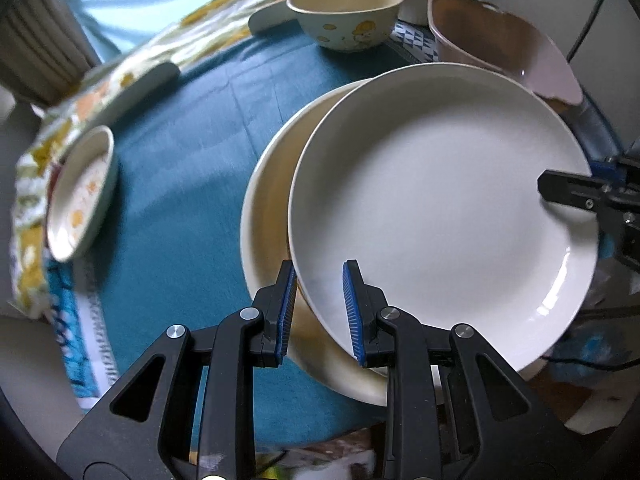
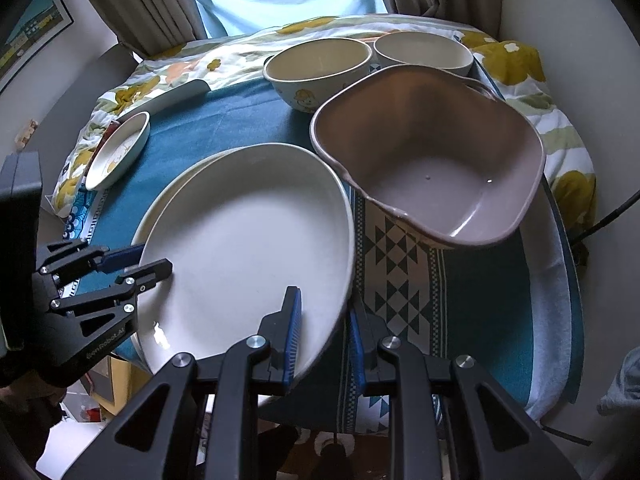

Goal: Organize plates and bowls
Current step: 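Carry the white plate with both grippers and lower it onto the yellow plate, then open both grippers and lift them away from the stacked plates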

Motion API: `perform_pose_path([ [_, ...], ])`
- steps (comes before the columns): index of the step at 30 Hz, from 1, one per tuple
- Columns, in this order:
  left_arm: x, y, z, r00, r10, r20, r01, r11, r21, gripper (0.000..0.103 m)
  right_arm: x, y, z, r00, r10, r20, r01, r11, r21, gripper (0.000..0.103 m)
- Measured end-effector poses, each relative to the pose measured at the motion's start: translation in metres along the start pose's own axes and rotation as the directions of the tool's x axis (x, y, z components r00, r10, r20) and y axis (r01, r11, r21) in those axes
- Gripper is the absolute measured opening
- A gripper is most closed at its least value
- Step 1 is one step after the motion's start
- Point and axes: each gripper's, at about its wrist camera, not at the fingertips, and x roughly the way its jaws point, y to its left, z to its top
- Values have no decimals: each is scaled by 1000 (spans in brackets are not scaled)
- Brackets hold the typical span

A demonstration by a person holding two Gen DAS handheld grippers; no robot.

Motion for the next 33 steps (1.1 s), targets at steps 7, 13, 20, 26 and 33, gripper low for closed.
perform_pose_path([
  [7, -2, -10, -1, 994, 106, 13, -106, 992, 65, 21, 3, 10, -2, 998, -59, 2, 59, 995, -84, 21],
  [13, -2, -8, 0, 993, 115, 13, -115, 991, 64, 21, 4, 12, -1, 997, -81, 9, 82, 990, -115, 21],
  [20, -2, -13, 0, 990, 140, 18, -141, 987, 75, 21, 4, 12, -2, 997, -82, 8, 83, 990, -117, 21],
  [26, -5, -8, 0, 987, 158, 30, -160, 984, 72, 21, 5, 12, -2, 996, -88, 6, 88, 989, -118, 21],
  [33, -9, -4, 1, 993, 116, 20, -117, 992, 38, 21, 0, 13, 1, 997, -74, 14, 75, 991, -112, 21],
])
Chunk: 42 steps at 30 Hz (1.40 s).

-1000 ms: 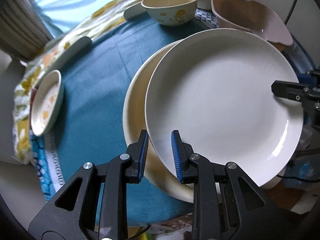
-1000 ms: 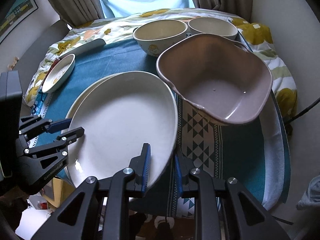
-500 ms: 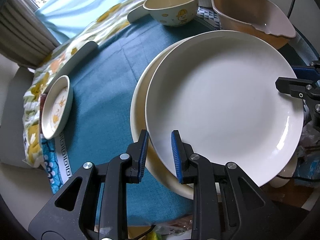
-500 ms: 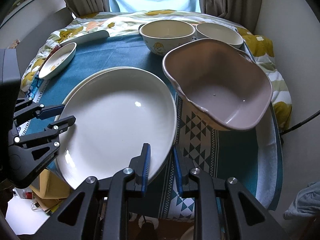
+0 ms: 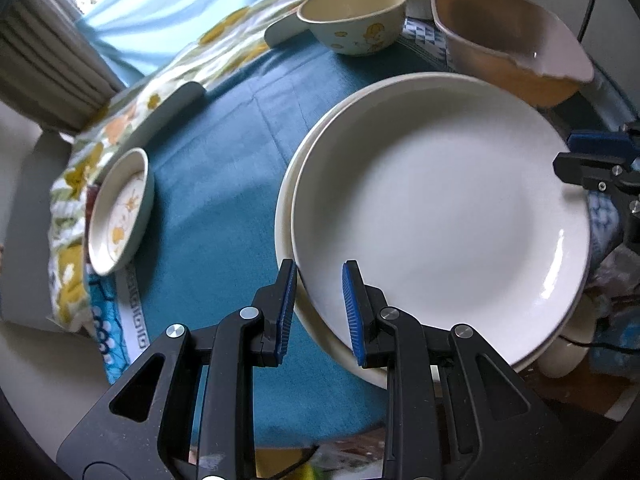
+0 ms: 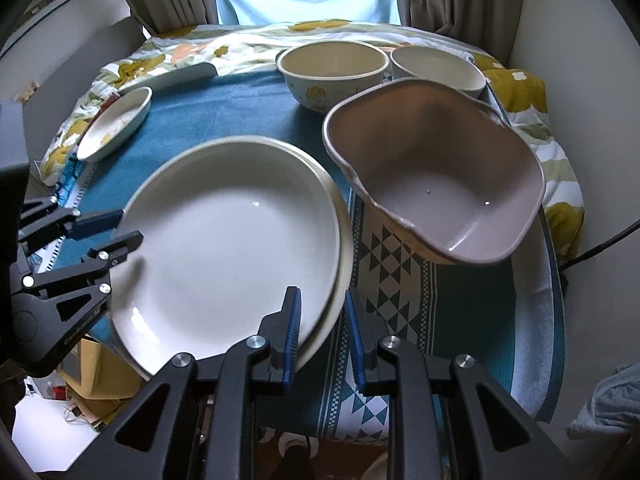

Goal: Organize plates and bowls
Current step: 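Open both grippers and lift them away from the stacked plates, then close the left and right grippers on the small white duck plate's rim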

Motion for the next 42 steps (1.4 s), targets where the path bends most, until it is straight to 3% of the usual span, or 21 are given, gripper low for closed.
perform_pose_path([
  [8, -67, 39, 13, 987, -87, 138, 111, 978, -176, 22, -45, 6, 25, 990, 126, 70, -123, 991, -47, 21],
  [9, -76, 46, 14, 983, -86, 163, 119, 971, -206, 31, -52, 7, 31, 986, 144, 87, -140, 989, -56, 21],
  [10, -84, 54, 15, 980, -79, 183, 122, 964, -238, 59, -57, 8, 35, 982, 158, 99, -153, 986, -60, 21],
  [12, -98, 70, 12, 974, -54, 220, 120, 947, -299, 100, -64, 10, 46, 973, 196, 119, -189, 980, -65, 21],
  [13, -105, 79, 9, 967, -44, 250, 126, 937, -325, 103, -65, 14, 52, 971, 206, 121, -201, 978, -59, 26],
  [14, -111, 90, 6, 962, -35, 271, 133, 928, -349, 103, -66, 16, 58, 969, 216, 121, -211, 976, -55, 32],
  [16, -113, 111, 0, 966, -24, 259, 128, 911, -391, 103, -64, 26, 71, 962, 243, 128, -237, 970, -58, 92],
  [17, -111, 124, -5, 969, -20, 245, 125, 899, -420, 103, -64, 34, 78, 957, 255, 139, -248, 967, -63, 103],
  [23, -94, 210, -40, 969, 25, 246, 127, 803, -583, 103, -47, 94, 123, 953, 255, 165, -233, 962, -142, 103],
  [26, -73, 253, -56, 971, -7, 238, 162, 755, -635, 103, -28, 132, 151, 966, 229, 122, -203, 959, -196, 103],
  [30, -36, 305, -71, 969, -63, 238, 213, 701, -680, 102, 4, 177, 187, 963, 254, 89, -235, 953, -189, 103],
  [32, -13, 324, -79, 965, -120, 233, 253, 659, -709, 96, 28, 197, 204, 969, 241, 57, -228, 958, -174, 103],
  [33, -2, 332, -82, 961, -155, 230, 275, 638, -719, 88, 38, 203, 210, 970, 238, 39, -229, 960, -162, 103],
  [37, 42, 351, -87, 932, -286, 224, 353, 568, -744, 72, 81, 225, 227, 975, 219, -40, -223, 968, -120, 103],
  [41, 77, 354, -85, 911, -356, 207, 379, 529, -759, 57, 115, 239, 237, 968, 227, -107, -239, 963, -126, 100],
  [42, 82, 355, -85, 908, -365, 205, 381, 519, -765, 55, 125, 242, 240, 966, 225, -127, -241, 962, -127, 92],
])
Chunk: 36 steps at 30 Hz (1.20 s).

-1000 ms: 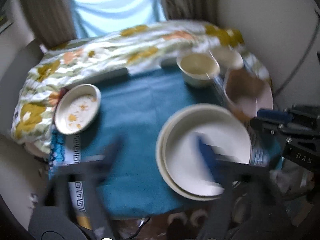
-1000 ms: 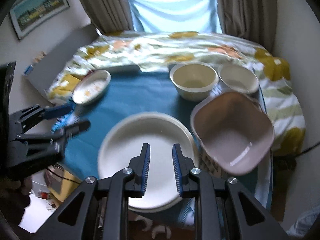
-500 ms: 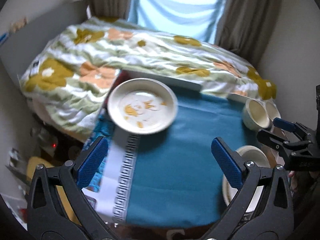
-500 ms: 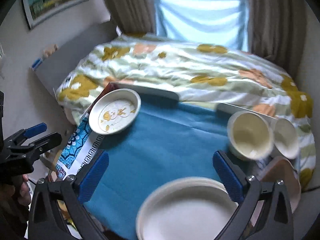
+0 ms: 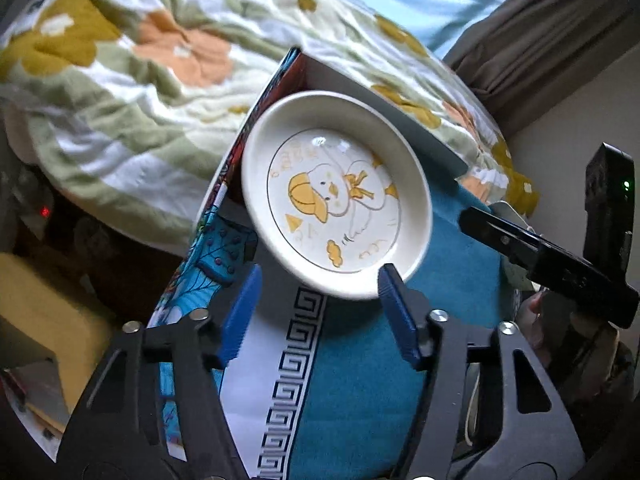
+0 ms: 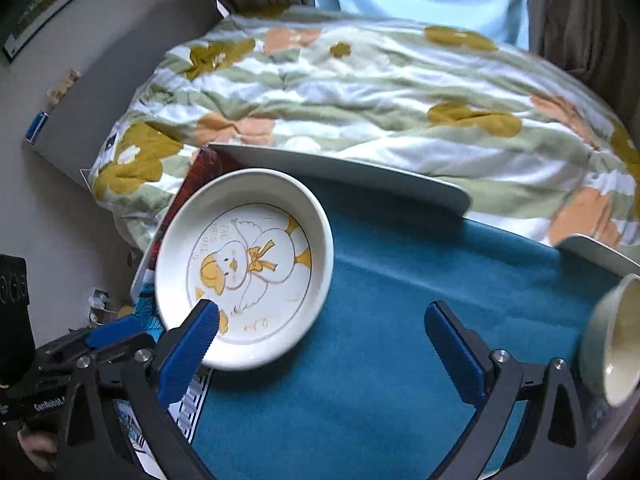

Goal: Organize plates and bowls
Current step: 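Close the left and right grippers on the small white duck plate's rim, then carry the small duck plate with both grippers and lower it onto the stack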

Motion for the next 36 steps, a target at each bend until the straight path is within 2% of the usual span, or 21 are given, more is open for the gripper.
perform_pose_path([
  [1, 7, 4, 2, 1000, -4, -12, 4, 1000, -17, 50, 6, -1, 3, 1000, 6, -18, -6, 1000, -3, 83],
  [4, 24, 10, 7, 999, 6, -36, -8, 999, -47, 46, 26, -1, 13, 998, 36, -57, -37, 999, -20, 71],
  [5, 28, 12, 8, 999, 9, -41, -12, 999, -53, 45, 31, -2, 15, 997, 39, -65, -41, 999, -29, 69],
  [7, 32, 14, 12, 999, 28, -39, -30, 998, -59, 36, 41, -2, 20, 996, 45, -73, -49, 997, -53, 63],
  [11, 41, 15, 20, 997, 60, -42, -62, 996, -60, 28, 58, -2, 31, 995, 61, -84, -67, 995, -72, 55],
  [14, 43, 16, 22, 995, 94, -30, -96, 993, -67, 21, 66, -1, 35, 993, 73, -89, -82, 992, -94, 38],
  [15, 44, 17, 22, 994, 107, -27, -109, 992, -67, 15, 68, -2, 35, 992, 78, -97, -87, 992, -93, 28],
  [16, 43, 19, 23, 994, 104, -23, -106, 992, -71, 15, 70, -2, 35, 993, 76, -93, -85, 992, -93, 23],
  [18, 44, 20, 24, 994, 105, -29, -107, 991, -80, 15, 69, -1, 35, 992, 79, -94, -87, 992, -94, 22],
  [22, 44, 12, 24, 988, 152, -32, -153, 988, -36, 15, 68, -2, 34, 993, 79, -90, -87, 992, -91, 20],
  [27, 39, 3, 21, 987, 158, -19, -158, 987, 22, 15, 57, -5, 26, 995, 69, -68, -76, 992, -101, 19],
  [32, 24, -20, 22, 985, 168, 26, -170, 976, 134, 15, 30, -14, 10, 997, 70, -12, -70, 996, -61, 19],
  [36, 6, -51, 19, 986, 149, 69, -162, 954, 254, 15, -6, -25, -9, 997, 56, 57, -56, 998, -4, 19],
])
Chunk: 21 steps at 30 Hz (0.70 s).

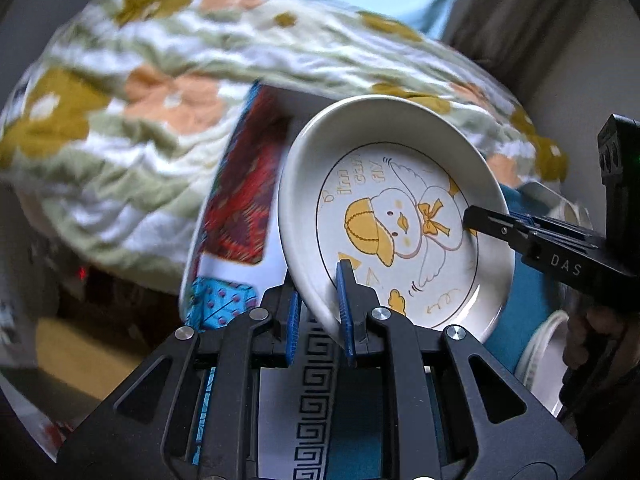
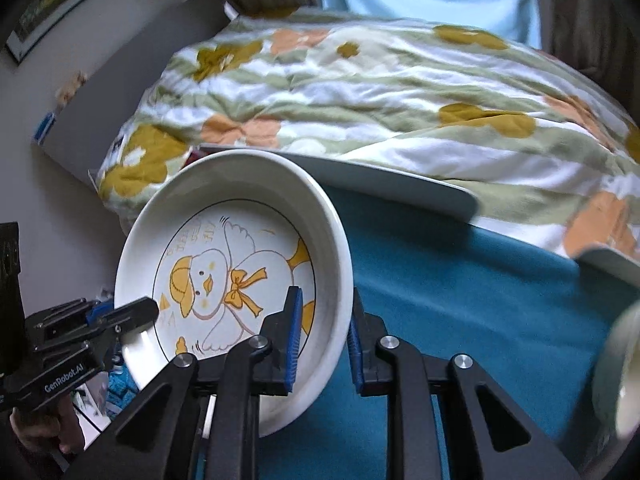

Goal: Organize plates and bowls
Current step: 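Carry the small duck plate with both grippers and lower it onto the stack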

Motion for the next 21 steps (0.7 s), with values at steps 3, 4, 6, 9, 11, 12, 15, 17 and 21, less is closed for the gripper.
perform_pose_path([
  [3, -13, -23, 0, 1000, -28, 14, 26, 997, 77, 15, -31, -10, -17, 999, -30, 37, 29, 999, 45, 19],
  [4, -17, -33, -1, 999, -44, 15, 43, 994, 101, 15, -40, -14, -22, 998, -38, 46, 35, 998, 55, 19],
  [6, -26, -52, -4, 997, -71, 10, 69, 988, 141, 15, -61, -23, -36, 997, -56, 59, 51, 995, 83, 19],
  [9, -36, -84, -17, 995, -101, 0, 99, 976, 194, 15, -93, -39, -60, 993, -82, 80, 72, 990, 118, 19],
  [11, -41, -104, -27, 993, -115, -10, 114, 969, 218, 15, -113, -52, -80, 992, -87, 95, 73, 987, 146, 19],
  [12, -44, -115, -33, 993, -120, -15, 120, 966, 228, 15, -124, -60, -92, 991, -88, 101, 71, 984, 161, 19],
  [15, -50, -149, -58, 992, -125, -20, 126, 958, 257, 15, -145, -78, -121, 990, -93, 107, 72, 981, 178, 19],
  [17, -51, -172, -80, 992, -122, -35, 127, 957, 262, 15, -158, -92, -145, 991, -93, 99, 72, 979, 191, 19],
  [21, -45, -209, -123, 989, -123, -77, 139, 959, 247, 16, -178, -118, -191, 993, -94, 73, 79, 978, 192, 19],
])
